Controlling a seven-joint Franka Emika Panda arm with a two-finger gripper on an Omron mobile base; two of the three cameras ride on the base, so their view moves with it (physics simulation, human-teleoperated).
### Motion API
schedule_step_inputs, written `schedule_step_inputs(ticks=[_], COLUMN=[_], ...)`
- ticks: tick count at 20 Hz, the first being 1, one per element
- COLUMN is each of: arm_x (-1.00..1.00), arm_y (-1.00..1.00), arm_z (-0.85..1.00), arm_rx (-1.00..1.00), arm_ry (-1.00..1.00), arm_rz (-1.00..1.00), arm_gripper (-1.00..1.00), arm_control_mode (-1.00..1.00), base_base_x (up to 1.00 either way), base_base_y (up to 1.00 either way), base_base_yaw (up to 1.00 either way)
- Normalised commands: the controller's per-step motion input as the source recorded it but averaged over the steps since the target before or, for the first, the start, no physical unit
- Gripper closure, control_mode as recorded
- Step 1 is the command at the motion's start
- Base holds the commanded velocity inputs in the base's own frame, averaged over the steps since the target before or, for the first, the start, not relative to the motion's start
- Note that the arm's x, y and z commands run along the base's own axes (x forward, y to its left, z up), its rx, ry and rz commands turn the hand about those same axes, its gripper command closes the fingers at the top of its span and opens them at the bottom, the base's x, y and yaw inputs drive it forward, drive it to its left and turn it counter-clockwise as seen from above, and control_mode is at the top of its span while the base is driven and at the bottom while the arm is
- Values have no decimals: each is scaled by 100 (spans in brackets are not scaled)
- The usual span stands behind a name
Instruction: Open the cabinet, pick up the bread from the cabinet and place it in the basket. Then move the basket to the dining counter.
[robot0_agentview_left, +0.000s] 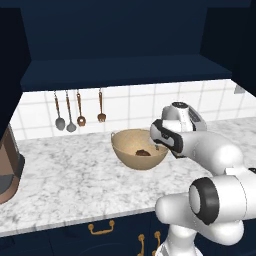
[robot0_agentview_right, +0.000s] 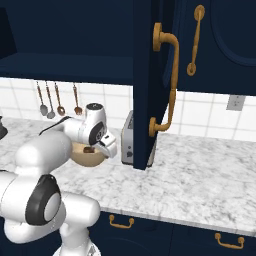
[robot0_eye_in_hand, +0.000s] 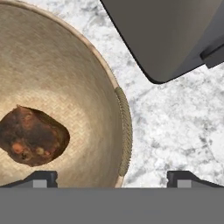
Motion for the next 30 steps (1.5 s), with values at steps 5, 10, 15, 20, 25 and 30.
schedule_step_inputs(ticks=[5,10,15,20,25,30], arm_x=[2,1,0,0,-15,-48], arm_y=[0,1,2,0,-1,-21], arm_z=[-28,-19,-7,0,2,41], arm_rx=[0,0,0,0,0,4], arm_ry=[0,0,0,0,0,-3], arm_rz=[0,0,0,0,-2,-9], arm_gripper=[-100,100,100,100,100,100], arm_control_mode=[-100,-100,-100,-100,-100,-100], base_base_x=[0,0,0,0,0,0], base_base_y=[0,0,0,0,0,0], base_base_yaw=[0,0,0,0,0,0])
